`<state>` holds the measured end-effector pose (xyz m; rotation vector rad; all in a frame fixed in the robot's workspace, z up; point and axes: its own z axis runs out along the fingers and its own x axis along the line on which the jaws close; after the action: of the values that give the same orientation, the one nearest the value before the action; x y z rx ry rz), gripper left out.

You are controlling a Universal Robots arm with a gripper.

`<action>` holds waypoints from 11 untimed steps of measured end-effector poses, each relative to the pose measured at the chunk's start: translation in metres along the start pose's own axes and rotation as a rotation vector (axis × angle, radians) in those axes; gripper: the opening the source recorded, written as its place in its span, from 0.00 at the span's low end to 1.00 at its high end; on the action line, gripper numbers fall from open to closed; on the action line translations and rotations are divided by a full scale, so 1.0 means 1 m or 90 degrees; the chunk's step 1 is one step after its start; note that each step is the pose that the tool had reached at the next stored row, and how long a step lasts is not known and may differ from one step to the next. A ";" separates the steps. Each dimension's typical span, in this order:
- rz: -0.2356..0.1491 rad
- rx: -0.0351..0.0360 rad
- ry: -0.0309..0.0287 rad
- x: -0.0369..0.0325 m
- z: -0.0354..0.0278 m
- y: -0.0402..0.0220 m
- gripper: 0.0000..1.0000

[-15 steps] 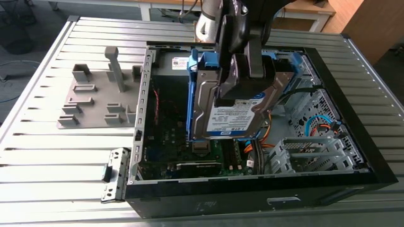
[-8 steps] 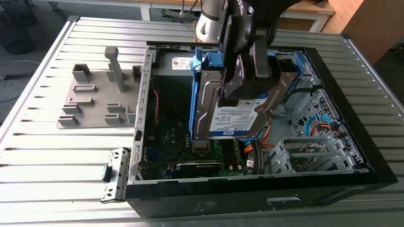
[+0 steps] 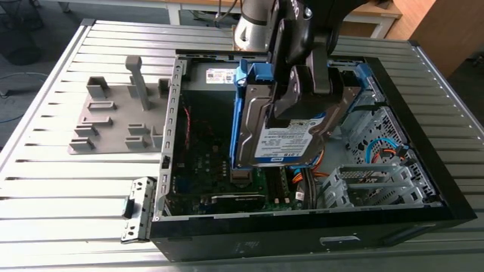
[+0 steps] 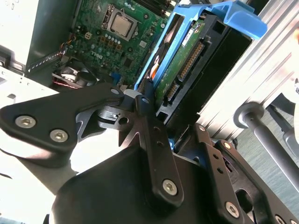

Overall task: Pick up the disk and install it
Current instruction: 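Pick up the disk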

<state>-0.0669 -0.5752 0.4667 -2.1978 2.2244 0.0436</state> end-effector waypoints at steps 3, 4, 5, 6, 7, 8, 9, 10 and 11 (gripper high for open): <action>0.000 0.0000 0.0000 0.0000 0.0000 -0.0013 0.36; 0.000 0.0000 0.0000 0.0000 0.0000 -0.0017 0.36; 0.000 0.0000 0.0000 0.0000 0.0000 -0.0020 0.36; 0.000 0.0000 0.0000 0.0000 0.0000 -0.0024 0.36; 0.000 0.0000 0.0000 0.0000 0.0000 -0.0028 0.36; 0.000 0.0000 0.0000 0.0000 0.0000 -0.0031 0.36; 0.000 0.0000 0.0000 0.0000 0.0000 -0.0034 0.36; 0.000 0.0000 0.0000 0.0000 0.0000 -0.0038 0.36; 0.000 0.0000 0.0000 -0.0001 0.0000 -0.0041 0.36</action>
<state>-0.0628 -0.5751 0.4667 -2.1978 2.2244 0.0436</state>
